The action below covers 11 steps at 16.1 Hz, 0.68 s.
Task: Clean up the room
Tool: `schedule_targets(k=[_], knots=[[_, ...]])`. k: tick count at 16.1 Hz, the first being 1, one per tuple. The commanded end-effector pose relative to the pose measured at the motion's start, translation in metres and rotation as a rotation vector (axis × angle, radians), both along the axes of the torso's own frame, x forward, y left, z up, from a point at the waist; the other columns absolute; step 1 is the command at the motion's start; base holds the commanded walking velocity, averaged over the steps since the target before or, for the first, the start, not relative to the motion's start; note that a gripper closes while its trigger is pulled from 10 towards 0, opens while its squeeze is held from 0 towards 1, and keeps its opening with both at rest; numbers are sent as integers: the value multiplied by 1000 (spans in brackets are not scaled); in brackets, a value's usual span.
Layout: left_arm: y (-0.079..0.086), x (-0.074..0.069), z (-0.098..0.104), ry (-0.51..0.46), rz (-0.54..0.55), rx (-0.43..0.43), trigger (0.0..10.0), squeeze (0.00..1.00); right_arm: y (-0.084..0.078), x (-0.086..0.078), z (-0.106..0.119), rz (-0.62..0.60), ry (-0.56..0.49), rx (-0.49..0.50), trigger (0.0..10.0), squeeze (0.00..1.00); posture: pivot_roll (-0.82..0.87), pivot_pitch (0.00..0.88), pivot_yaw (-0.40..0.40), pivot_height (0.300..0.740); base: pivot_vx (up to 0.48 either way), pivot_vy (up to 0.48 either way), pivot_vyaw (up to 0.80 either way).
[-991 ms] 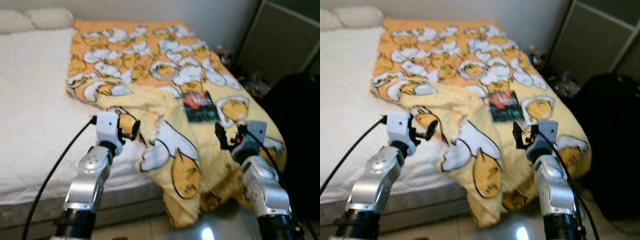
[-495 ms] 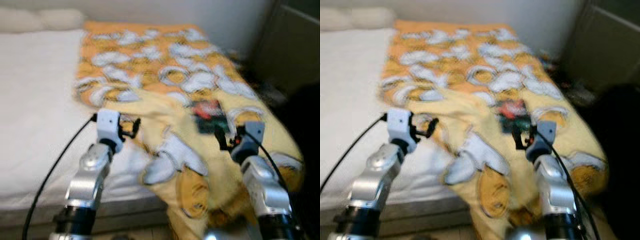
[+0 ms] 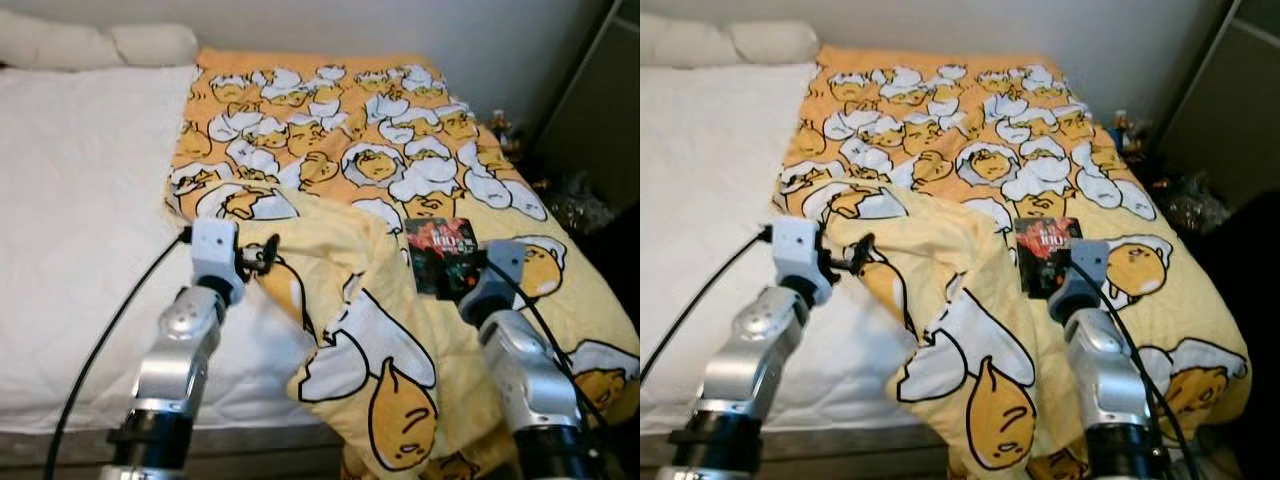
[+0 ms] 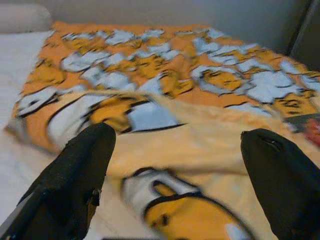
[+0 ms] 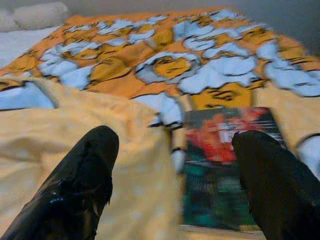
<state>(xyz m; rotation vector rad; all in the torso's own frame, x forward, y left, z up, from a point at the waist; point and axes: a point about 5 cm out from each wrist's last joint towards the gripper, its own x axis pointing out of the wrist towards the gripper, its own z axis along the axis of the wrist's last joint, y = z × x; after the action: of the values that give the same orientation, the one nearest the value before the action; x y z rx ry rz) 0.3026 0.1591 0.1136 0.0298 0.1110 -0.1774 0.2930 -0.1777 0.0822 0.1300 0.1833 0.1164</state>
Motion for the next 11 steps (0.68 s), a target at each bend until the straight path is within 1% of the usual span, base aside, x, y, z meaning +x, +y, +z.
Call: schedule_targets(k=[1,2,8,11], knots=[[4,0,1,-3,14,13,10000,463,6,2,2,31,-7,-16,10000,0,51,0,-45,740,0,0,0],[4,0,1,-3,19,22,10000,467,7,3,3,34,-9,-17,10000,0,51,0,-45,740,0,-349,575],[3,1,1,-4,15,30,10000,463,6,3,3,30,-10,-18,10000,0,50,0,-43,740,0,-480,737],[2,1,1,-4,13,34,10000,467,3,2,1,2,-2,1,10000,0,50,0,-43,740,0,-480,0]])
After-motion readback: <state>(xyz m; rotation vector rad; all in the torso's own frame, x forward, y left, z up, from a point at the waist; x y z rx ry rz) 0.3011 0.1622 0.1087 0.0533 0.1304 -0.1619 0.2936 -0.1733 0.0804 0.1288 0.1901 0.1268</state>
